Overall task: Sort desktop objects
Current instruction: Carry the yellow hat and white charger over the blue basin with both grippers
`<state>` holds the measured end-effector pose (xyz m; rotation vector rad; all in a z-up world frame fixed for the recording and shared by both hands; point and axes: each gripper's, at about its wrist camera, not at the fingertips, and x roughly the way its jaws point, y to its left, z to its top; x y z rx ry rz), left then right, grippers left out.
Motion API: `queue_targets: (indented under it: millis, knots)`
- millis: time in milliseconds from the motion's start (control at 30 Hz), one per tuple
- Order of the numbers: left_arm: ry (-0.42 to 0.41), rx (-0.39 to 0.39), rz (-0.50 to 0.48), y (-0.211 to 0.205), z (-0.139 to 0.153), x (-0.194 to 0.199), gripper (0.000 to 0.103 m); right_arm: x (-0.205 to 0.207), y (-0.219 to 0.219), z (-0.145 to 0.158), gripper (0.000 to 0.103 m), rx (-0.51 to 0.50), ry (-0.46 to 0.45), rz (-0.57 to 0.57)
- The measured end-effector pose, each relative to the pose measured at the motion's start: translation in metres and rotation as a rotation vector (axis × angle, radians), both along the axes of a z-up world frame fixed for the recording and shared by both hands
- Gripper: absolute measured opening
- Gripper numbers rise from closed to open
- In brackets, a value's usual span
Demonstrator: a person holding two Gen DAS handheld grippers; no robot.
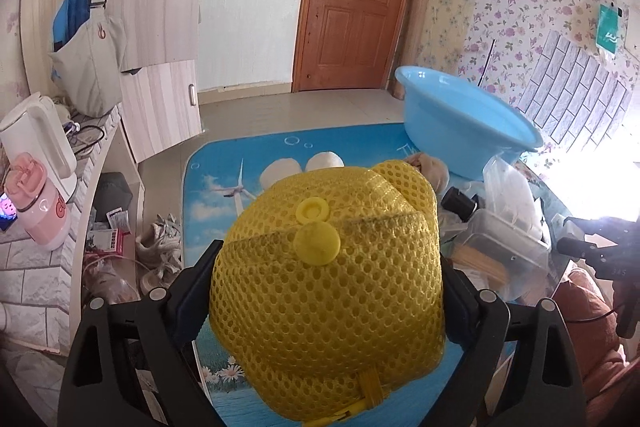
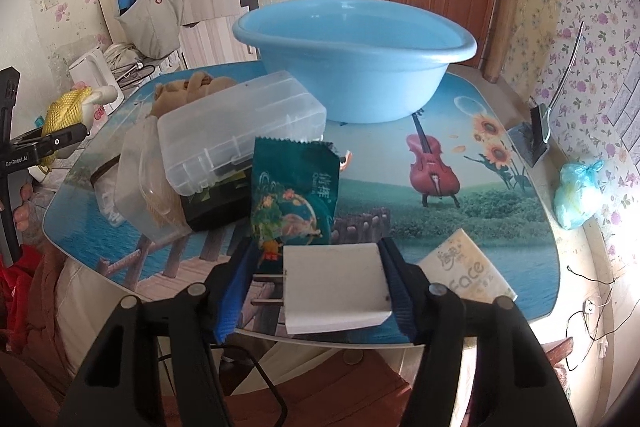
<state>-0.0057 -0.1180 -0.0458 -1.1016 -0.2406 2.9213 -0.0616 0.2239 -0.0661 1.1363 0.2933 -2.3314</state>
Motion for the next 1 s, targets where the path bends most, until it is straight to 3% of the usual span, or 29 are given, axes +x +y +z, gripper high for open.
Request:
queue_targets:
  millis: [533,767,1000]
  knots:
    - [0.08,-0.008,-0.051,0.033,0.06,-0.008,0.093,-0.011,0.004,0.047,0.06,-0.085,0.079,0.002]
    - [0.089,0.029,-0.105,0.056,0.078,-0.051,0.093,-0.037,-0.003,0.079,0.06,-0.117,0.116,0.021]
    - [0.08,0.038,-0.187,0.09,0.085,-0.111,0.093,-0.079,-0.017,0.086,0.06,-0.132,0.105,0.035]
